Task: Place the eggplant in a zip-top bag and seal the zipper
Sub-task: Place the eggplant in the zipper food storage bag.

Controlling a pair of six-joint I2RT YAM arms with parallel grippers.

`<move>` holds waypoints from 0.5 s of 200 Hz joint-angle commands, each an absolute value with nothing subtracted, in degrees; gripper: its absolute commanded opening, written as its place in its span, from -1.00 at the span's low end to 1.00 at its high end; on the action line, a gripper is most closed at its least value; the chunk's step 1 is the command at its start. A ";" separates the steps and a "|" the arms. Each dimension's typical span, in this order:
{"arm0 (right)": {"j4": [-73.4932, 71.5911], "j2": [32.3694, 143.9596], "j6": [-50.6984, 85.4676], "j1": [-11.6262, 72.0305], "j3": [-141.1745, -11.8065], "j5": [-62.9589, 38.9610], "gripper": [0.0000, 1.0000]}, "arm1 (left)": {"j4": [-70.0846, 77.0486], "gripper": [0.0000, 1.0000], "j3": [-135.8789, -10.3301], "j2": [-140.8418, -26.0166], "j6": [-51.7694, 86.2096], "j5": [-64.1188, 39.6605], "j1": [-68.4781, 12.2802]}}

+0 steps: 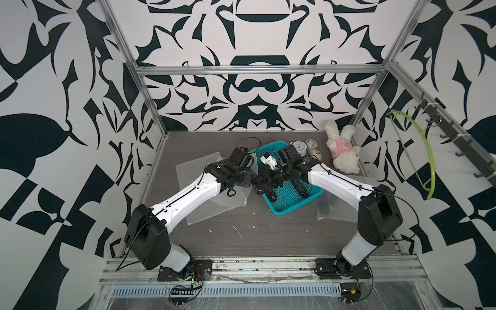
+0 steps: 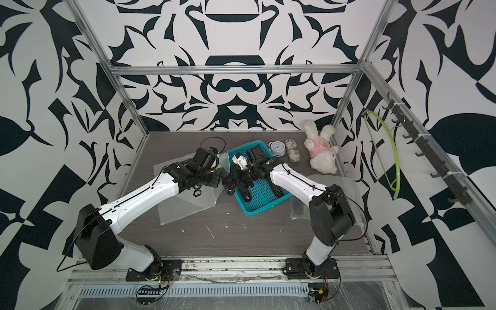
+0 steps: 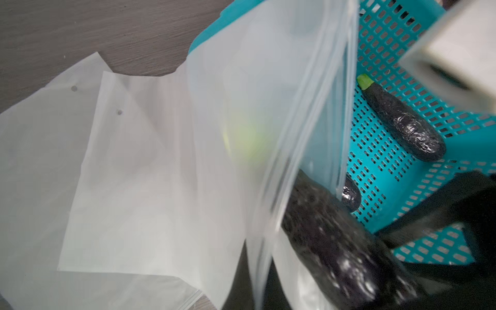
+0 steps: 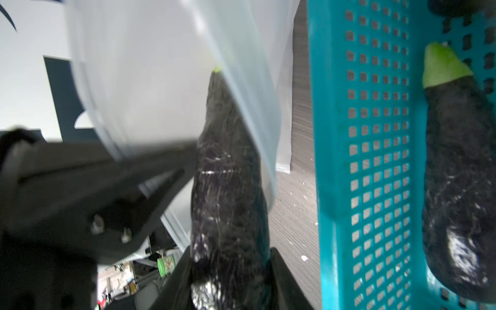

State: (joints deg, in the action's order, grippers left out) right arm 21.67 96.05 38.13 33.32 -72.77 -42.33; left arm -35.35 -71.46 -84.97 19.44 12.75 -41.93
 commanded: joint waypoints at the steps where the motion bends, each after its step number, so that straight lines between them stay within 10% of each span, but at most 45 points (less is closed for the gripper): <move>1: 16.60 96.31 42.88 33.03 -75.03 -42.00 -0.46 | -34.77 -1.00 -70.97 -84.50 18.39 13.34 -42.87; 100: 10.44 99.36 54.84 32.32 -78.79 -37.62 -0.44 | -33.84 -1.00 -68.58 -82.48 21.02 12.39 -43.18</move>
State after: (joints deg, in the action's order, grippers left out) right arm 13.08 100.57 52.36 32.05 -75.35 -40.42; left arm -34.00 -69.34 -83.57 19.84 12.49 -42.94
